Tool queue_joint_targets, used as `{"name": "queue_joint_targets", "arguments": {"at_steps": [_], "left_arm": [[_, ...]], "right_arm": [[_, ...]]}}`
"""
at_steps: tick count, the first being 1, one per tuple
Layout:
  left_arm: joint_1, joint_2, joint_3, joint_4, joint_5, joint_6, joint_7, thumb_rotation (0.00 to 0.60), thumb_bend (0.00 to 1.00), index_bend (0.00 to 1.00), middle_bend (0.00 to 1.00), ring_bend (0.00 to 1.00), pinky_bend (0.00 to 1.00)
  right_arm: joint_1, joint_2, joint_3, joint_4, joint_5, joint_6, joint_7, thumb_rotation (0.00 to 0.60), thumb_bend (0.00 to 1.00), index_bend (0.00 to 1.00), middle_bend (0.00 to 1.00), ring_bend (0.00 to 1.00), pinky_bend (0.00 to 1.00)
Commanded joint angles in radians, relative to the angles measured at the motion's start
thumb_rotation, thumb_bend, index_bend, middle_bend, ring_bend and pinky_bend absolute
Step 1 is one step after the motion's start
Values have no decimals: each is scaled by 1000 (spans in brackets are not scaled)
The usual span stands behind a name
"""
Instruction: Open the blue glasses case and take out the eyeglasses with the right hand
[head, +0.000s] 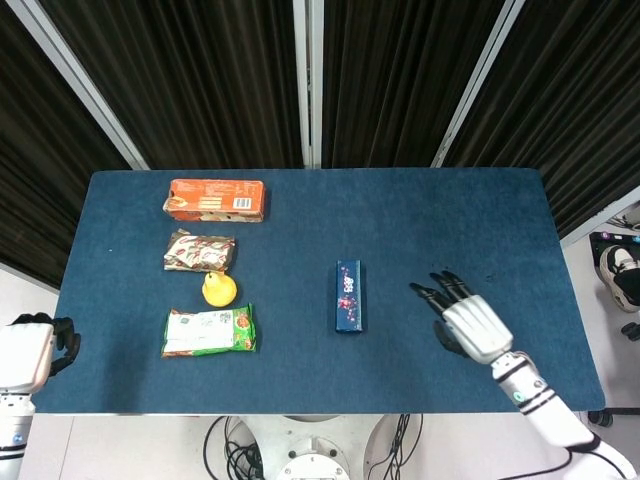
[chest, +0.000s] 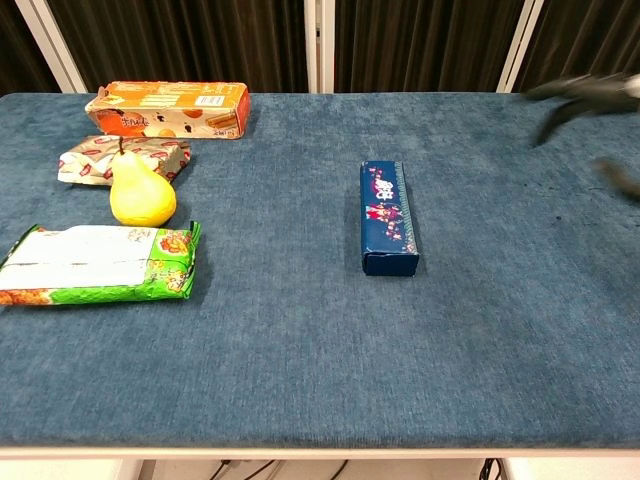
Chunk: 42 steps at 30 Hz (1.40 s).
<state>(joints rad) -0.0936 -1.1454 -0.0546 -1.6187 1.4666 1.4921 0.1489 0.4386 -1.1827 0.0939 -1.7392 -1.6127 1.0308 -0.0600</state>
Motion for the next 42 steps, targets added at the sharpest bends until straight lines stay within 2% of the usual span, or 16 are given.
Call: {"name": "queue_joint_targets", "arguments": {"at_steps": [1, 8, 15, 20, 24, 31, 34, 38, 42], "left_arm": [[0, 0, 0, 0, 0, 0, -2, 600, 411, 712, 712, 525, 490], [-1, 0, 0, 1, 0, -1, -2, 600, 411, 712, 712, 526, 490], [0, 1, 0, 1, 0, 0, -3, 600, 410, 712, 712, 526, 490], [0, 1, 0, 1, 0, -1, -7, 600, 410, 712, 712, 526, 489], [0, 3, 0, 1, 1, -1, -12, 600, 411, 712, 712, 525, 489], [0, 4, 1, 0, 4, -1, -12, 600, 411, 713, 712, 525, 487], [0, 4, 2, -1, 4, -1, -12, 600, 410, 713, 712, 526, 487], [0, 4, 2, -1, 4, -1, -11, 600, 411, 712, 712, 525, 487], [0, 3, 2, -2, 3, -2, -8, 600, 411, 712, 712, 525, 487]], "right_arm": [[121, -115, 52, -6, 89, -130, -73, 600, 648, 0, 228, 0, 0], [223, -242, 79, 42, 169, -213, -152, 600, 674, 0, 229, 0, 0], [294, -364, 61, 131, 265, -273, -307, 600, 685, 0, 233, 0, 0], [317, -400, 41, 177, 319, -274, -391, 600, 686, 0, 243, 0, 0], [295, -369, 14, 157, 328, -233, -411, 600, 686, 0, 266, 0, 0], [220, -259, -73, 124, 277, -154, -383, 600, 686, 0, 303, 0, 0], [185, -223, -100, 127, 242, -110, -332, 600, 686, 0, 310, 0, 0], [141, -194, -98, 149, 166, -13, -173, 600, 695, 0, 304, 0, 0], [138, -186, -53, 185, 160, 26, -43, 600, 725, 0, 301, 0, 0]]}}
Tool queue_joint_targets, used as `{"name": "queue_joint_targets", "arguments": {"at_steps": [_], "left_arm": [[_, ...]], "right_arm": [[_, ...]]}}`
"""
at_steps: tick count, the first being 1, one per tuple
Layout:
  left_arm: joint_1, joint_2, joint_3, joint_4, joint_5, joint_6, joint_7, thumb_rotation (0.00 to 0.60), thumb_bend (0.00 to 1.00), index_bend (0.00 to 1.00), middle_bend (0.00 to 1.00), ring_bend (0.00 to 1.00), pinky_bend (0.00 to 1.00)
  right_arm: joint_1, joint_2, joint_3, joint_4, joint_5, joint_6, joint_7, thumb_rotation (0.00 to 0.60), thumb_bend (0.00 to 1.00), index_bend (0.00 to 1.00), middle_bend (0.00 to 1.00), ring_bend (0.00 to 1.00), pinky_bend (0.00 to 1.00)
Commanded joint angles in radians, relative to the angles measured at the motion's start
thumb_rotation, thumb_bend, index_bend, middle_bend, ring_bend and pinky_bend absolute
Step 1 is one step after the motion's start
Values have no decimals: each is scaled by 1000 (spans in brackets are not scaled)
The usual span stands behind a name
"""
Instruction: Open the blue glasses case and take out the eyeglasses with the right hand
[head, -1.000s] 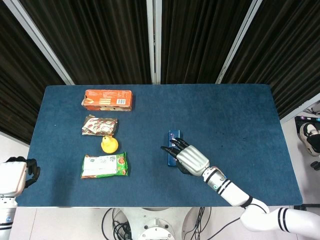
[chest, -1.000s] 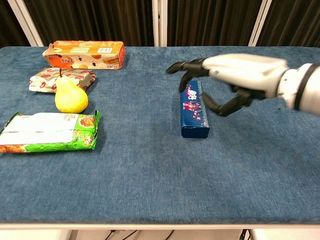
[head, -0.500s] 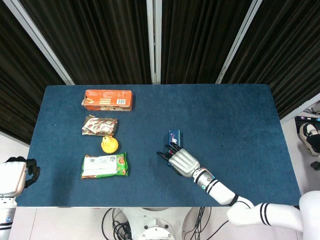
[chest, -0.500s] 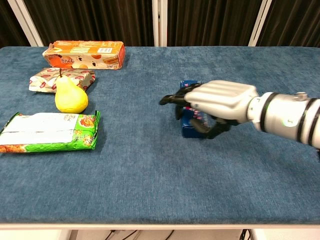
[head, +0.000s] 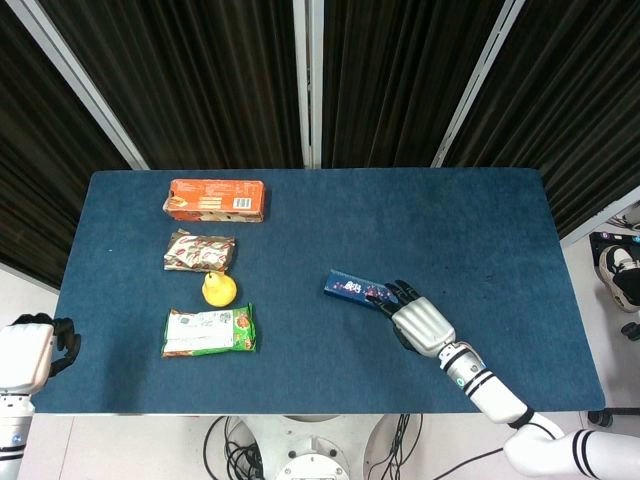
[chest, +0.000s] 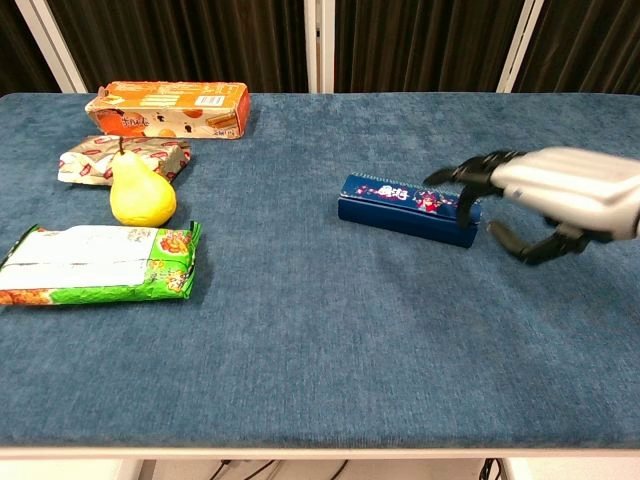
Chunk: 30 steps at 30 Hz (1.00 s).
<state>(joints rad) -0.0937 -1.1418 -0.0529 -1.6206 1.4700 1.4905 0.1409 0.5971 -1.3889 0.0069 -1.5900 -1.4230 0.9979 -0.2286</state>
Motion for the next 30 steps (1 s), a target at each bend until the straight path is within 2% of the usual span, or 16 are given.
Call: {"name": "queue_joint_targets", "arguments": {"at_steps": [1, 5, 9, 13, 17, 22, 27, 28, 30], "left_arm": [[0, 0, 0, 0, 0, 0, 0, 600, 411, 712, 712, 525, 487], [0, 0, -1, 0, -1, 0, 0, 600, 411, 712, 712, 526, 487], [0, 0, -1, 1, -2, -1, -3, 600, 411, 712, 712, 525, 487], [0, 1, -1, 2, -1, -1, -6, 600, 410, 712, 712, 526, 487], [0, 2, 0, 3, 0, -2, -11, 600, 411, 712, 712, 526, 487], [-1, 3, 0, 3, 1, -3, -14, 600, 411, 712, 712, 526, 486], [-1, 4, 1, 3, 2, -3, -17, 600, 411, 712, 713, 525, 486], [-1, 4, 1, 3, 2, -3, -17, 600, 411, 712, 712, 526, 486], [-1, 4, 1, 3, 2, -3, -17, 600, 411, 712, 712, 526, 485]], "right_arm": [[-14, 19, 47, 41, -19, 52, 141, 600, 727, 0, 299, 0, 0], [37, 3, 107, 63, 64, -29, 146, 600, 727, 0, 284, 0, 0], [109, -27, 153, 85, 185, -162, 114, 600, 715, 0, 274, 0, 0], [178, -49, 180, 103, 295, -283, 96, 600, 637, 0, 259, 0, 0], [229, -74, 192, 125, 370, -332, 64, 600, 641, 0, 265, 0, 0], [260, -80, 192, 99, 393, -355, 59, 600, 648, 0, 277, 0, 0], [262, -66, 164, 47, 359, -359, 63, 600, 637, 0, 288, 0, 0], [261, -64, 158, 43, 350, -351, 58, 600, 612, 0, 288, 0, 0], [251, -64, 148, 45, 326, -309, 39, 600, 464, 0, 284, 0, 0]]}}
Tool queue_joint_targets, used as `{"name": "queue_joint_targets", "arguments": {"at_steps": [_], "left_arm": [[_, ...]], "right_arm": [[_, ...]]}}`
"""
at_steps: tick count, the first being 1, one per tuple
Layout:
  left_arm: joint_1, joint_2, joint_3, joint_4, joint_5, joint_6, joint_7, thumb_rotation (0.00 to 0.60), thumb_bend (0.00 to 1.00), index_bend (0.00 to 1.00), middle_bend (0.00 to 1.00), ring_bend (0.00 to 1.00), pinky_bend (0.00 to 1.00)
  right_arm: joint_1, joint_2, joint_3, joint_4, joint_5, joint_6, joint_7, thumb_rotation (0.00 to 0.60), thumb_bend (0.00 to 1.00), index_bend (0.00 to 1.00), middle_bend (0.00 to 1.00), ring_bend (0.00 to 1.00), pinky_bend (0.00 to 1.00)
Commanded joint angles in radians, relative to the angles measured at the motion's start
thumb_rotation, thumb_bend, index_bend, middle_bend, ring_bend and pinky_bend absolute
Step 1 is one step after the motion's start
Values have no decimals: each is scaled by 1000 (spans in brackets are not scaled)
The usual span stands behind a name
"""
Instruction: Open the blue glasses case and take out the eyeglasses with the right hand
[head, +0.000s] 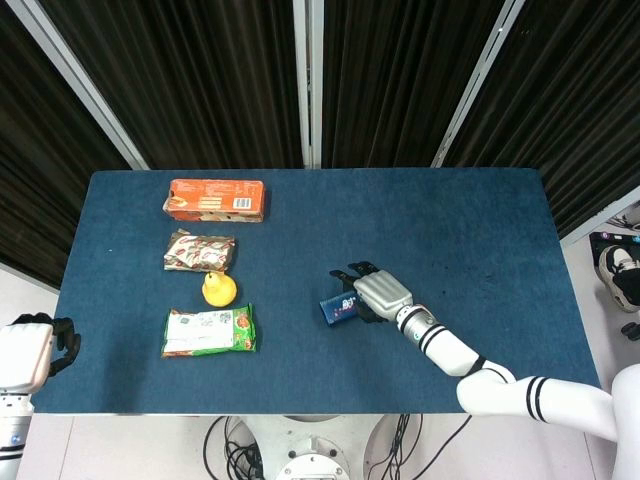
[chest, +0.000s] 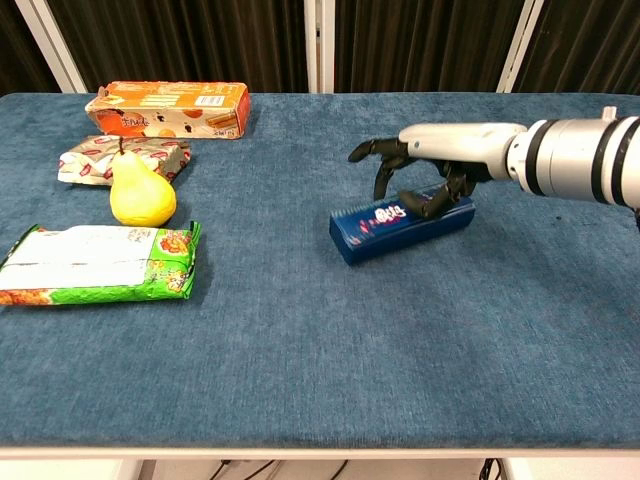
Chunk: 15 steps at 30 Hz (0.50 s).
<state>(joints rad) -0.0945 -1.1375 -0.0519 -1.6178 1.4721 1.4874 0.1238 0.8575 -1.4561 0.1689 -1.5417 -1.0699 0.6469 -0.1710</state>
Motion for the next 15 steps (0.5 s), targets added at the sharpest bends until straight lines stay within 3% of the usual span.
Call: {"name": "queue_joint_targets", "arguments": {"at_steps": [1, 2, 4, 15], "left_arm": [[0, 0, 0, 0, 1, 0, 0, 600, 411, 712, 712, 526, 485], [0, 0, 0, 0, 1, 1, 0, 600, 411, 712, 712, 526, 485], [0, 0, 0, 0, 1, 0, 0, 600, 411, 712, 713, 526, 485], [-1, 0, 0, -1, -1, -1, 1, 600, 412, 712, 712, 526, 484]], "right_arm": [[-14, 0, -17, 3, -39, 67, -29, 600, 338, 0, 279, 0, 0], [-22, -6, -19, 14, -55, 99, -42, 600, 240, 0, 274, 0, 0], [-30, -10, -24, 25, -75, 133, -55, 600, 177, 6, 269, 0, 0], [-20, -2, -66, 55, -111, 120, -104, 600, 234, 127, 270, 0, 0]]}}
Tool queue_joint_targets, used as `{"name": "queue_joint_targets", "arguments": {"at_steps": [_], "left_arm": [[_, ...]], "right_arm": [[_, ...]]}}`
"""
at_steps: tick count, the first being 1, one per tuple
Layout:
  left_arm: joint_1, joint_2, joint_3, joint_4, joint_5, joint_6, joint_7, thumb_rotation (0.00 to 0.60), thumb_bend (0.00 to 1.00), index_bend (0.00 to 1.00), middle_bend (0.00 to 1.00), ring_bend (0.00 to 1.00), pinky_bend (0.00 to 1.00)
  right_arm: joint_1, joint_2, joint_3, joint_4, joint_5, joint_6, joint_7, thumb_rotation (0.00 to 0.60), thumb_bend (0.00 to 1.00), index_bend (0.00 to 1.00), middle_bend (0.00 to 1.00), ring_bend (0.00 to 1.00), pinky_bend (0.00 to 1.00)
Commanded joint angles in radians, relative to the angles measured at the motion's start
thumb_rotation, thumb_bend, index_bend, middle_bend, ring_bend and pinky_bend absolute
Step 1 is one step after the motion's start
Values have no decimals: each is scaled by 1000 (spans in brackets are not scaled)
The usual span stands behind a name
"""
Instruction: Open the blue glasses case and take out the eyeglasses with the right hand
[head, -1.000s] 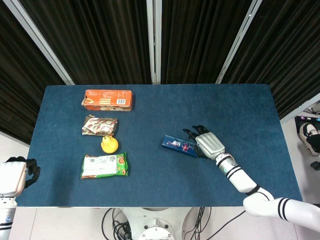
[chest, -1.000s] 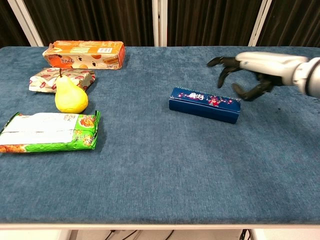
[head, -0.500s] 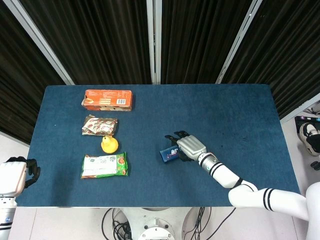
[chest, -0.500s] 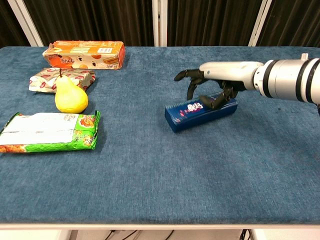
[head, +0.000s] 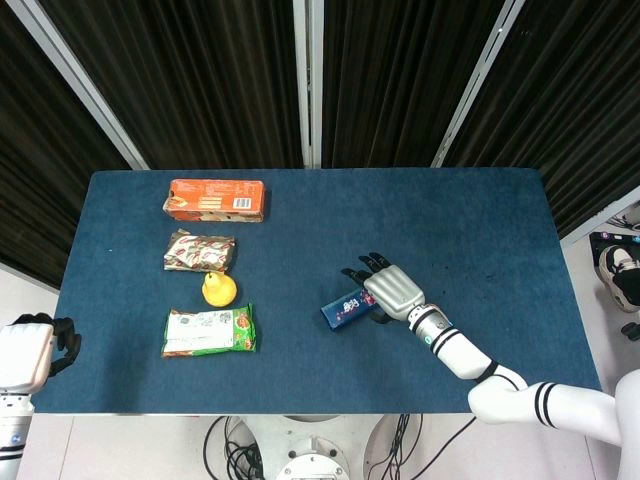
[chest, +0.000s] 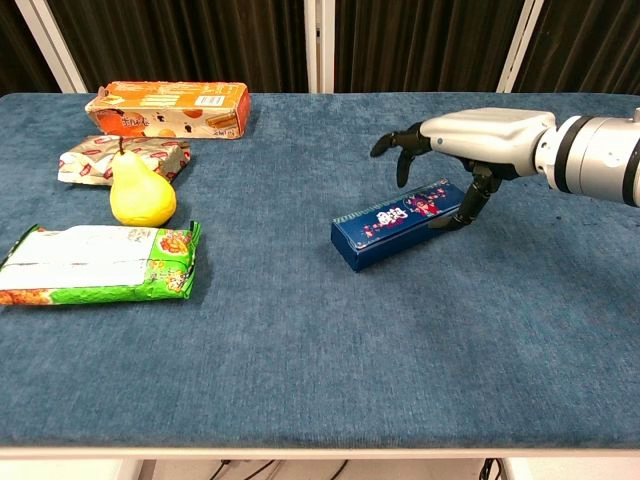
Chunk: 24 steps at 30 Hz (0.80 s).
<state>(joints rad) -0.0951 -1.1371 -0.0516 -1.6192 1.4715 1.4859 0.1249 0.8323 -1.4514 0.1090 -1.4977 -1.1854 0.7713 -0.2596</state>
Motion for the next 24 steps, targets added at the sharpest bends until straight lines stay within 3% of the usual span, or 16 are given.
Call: {"name": "queue_joint_targets", "arguments": {"at_steps": [1, 5, 24], "left_arm": [[0, 0, 0, 0, 0, 0, 0, 600, 412, 712, 712, 526, 484], [0, 1, 0, 0, 0, 0, -1, 600, 411, 712, 713, 526, 484], [0, 3, 1, 0, 1, -1, -8, 600, 411, 712, 712, 525, 481]], "right_arm": [[7, -10, -6, 14, 7, -5, -21, 600, 244, 135, 271, 0, 0], [11, -17, -3, 20, 11, -5, -20, 600, 293, 158, 283, 0, 0], [23, -33, -8, 39, 39, -20, -33, 600, 347, 247, 293, 0, 0]]}}
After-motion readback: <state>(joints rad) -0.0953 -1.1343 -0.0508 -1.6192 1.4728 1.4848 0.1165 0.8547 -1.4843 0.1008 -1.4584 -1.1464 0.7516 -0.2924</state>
